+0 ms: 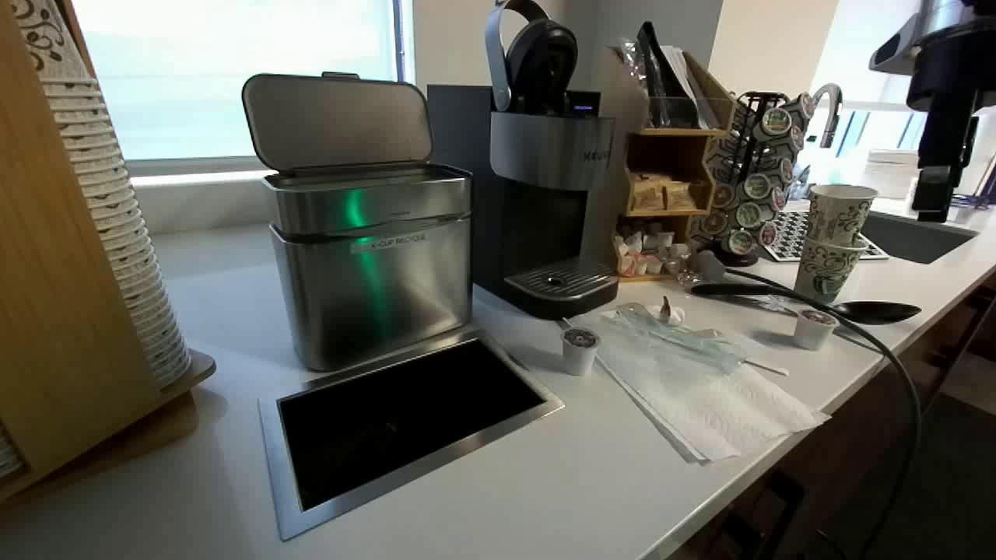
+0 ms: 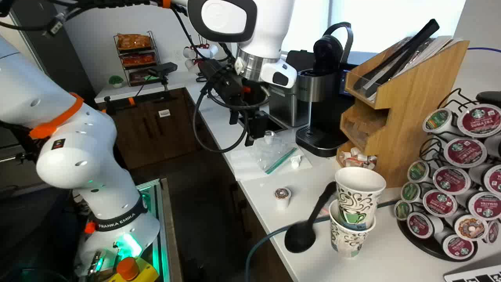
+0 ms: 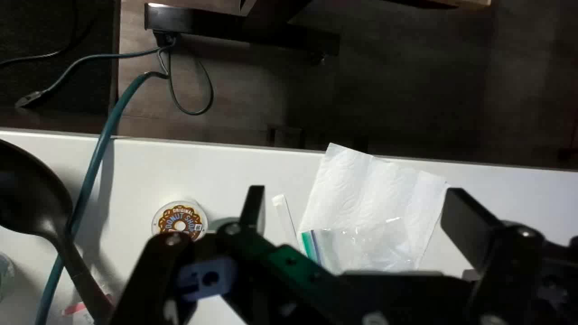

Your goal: Remove the top paper cup from the stacked cups and then remove the stirrer in the bottom cup and place it on the counter top

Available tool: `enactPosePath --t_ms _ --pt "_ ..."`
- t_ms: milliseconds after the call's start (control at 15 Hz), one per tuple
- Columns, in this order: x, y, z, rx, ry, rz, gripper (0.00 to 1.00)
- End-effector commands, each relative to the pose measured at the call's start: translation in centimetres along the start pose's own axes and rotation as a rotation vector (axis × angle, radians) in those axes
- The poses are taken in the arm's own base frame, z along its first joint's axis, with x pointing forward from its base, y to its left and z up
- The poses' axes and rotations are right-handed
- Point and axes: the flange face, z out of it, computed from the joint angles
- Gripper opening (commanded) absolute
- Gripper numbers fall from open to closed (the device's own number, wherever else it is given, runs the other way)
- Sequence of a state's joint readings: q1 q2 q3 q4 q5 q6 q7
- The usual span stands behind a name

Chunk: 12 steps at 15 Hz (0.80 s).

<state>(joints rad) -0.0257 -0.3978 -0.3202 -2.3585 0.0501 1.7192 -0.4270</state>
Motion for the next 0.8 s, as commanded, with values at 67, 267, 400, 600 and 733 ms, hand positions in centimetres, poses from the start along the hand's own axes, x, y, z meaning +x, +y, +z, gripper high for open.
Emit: enactPosePath --t_ms 67,267,400,600,733 --pt "0.0 0.0 0.0 0.000 -0.001 0.000 1.00" --pt "0.0 0.0 0.0 0.000 -0.001 0.000 1.00" --pt "0.4 2.3 -0.3 -0.086 0.082 0.022 1.00" --pt "0.9 7.0 -0.5 -0.221 0.084 -0.051 1.00" --pt "1.0 10.0 -1.6 -0.357 0.082 -0.034 1.00"
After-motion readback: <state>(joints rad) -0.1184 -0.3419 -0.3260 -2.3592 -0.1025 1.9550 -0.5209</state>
